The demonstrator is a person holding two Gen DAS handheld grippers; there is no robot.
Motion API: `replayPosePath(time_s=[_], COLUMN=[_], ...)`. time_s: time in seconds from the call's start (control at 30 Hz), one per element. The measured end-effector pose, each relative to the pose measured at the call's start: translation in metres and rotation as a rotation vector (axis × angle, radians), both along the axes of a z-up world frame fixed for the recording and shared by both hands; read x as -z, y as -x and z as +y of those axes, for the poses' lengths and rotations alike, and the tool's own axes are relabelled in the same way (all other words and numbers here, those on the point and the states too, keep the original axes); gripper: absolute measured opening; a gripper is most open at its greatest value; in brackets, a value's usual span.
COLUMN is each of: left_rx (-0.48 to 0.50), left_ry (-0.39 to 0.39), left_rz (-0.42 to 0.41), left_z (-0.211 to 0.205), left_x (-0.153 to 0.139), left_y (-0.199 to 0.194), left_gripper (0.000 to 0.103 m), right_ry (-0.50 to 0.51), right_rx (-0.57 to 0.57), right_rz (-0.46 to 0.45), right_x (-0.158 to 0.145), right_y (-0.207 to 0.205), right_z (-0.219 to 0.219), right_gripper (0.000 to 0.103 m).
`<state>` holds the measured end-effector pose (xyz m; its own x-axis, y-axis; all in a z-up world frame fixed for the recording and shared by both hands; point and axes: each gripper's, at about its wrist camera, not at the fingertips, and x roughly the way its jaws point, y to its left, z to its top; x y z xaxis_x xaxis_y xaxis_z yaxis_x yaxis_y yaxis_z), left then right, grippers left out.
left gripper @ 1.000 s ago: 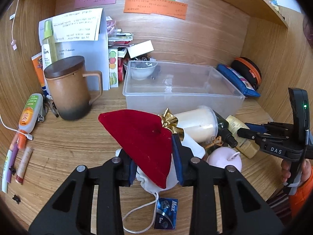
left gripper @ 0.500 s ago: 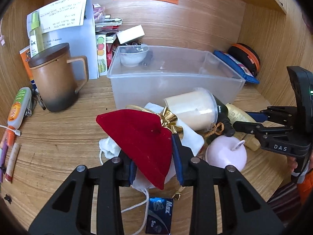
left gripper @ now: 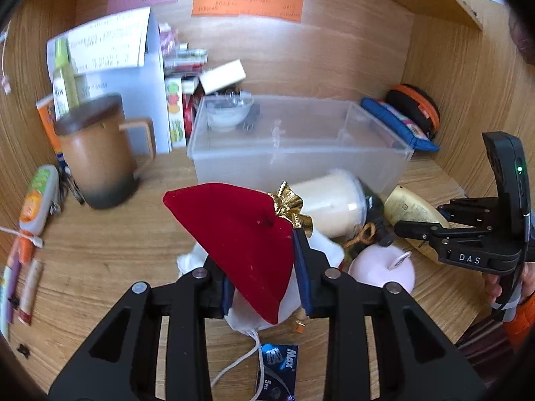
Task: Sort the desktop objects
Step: 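Lift the red pouch and yellow tube and carry both toward the clear box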
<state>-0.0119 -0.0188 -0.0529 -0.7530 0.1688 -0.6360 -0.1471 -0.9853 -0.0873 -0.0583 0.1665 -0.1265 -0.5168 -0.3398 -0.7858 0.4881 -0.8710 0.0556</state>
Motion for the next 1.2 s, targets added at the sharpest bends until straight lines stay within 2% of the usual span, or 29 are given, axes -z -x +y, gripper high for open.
replayPosePath(time_s=[0.27,0.57,1.2], left_rx=[0.007,0.012,0.039], left_ry=[-0.005,0.033,0.098], left_rz=[0.045,0.102,0.177], left_z=[0.0,-0.001,0.003], left_x=[-0.022,-0.053,-0.102], left_y=[-0.005,0.002,0.045], left_gripper=[0.03,0.03,0.03], right_ry=[0.045,0.1,0.107], right_rx=[0.028,0.024,0.018], right_rz=[0.071,0.14,0.267], right_x=[-0.032,-0.071,-0.12], right_y=[-0.012,-0.015,0.015], right_z=[0.014,0.022,0.006], right_gripper=[0.025,0.025,0.025])
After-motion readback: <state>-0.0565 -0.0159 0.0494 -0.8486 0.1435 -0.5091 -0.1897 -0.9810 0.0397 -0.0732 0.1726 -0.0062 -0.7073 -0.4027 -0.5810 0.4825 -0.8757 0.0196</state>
